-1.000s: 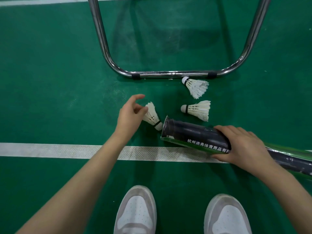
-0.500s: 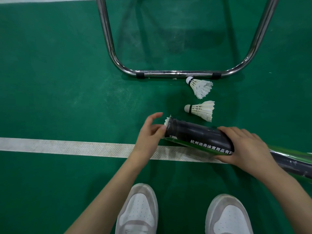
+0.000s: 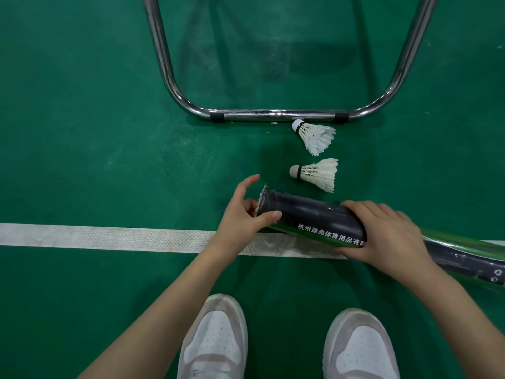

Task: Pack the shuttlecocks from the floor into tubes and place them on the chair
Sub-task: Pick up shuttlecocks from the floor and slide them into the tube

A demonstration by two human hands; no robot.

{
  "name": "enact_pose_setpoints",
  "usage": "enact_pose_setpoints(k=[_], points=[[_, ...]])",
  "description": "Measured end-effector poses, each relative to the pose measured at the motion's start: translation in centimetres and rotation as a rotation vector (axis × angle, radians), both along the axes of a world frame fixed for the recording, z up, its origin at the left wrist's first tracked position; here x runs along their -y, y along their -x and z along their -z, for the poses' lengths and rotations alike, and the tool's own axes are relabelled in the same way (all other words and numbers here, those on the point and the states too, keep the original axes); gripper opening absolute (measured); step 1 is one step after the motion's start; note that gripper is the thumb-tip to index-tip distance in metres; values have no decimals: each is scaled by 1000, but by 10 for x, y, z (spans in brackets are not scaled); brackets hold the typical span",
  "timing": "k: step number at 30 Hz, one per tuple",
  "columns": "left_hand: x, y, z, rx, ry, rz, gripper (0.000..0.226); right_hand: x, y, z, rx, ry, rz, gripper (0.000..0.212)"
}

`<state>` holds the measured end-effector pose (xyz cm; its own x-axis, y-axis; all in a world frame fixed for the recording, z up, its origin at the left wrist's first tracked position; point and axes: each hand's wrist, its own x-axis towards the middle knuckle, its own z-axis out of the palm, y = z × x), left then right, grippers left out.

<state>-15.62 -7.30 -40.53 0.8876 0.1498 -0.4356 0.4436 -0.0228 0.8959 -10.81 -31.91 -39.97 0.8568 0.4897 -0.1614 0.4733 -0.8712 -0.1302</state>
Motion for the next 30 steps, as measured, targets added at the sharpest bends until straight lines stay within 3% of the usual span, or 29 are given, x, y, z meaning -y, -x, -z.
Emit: enact_pose_setpoints(k=[15, 23, 30], points=[[3, -1, 2, 28, 113, 120, 69, -2, -2, -2, -54, 23, 26, 77], [0, -3, 7, 29, -72, 166, 95, -4, -2, -5, -81, 35, 30, 77], [0, -11, 2, -22, -88, 273, 94, -3, 0, -5, -68, 18, 14, 79]])
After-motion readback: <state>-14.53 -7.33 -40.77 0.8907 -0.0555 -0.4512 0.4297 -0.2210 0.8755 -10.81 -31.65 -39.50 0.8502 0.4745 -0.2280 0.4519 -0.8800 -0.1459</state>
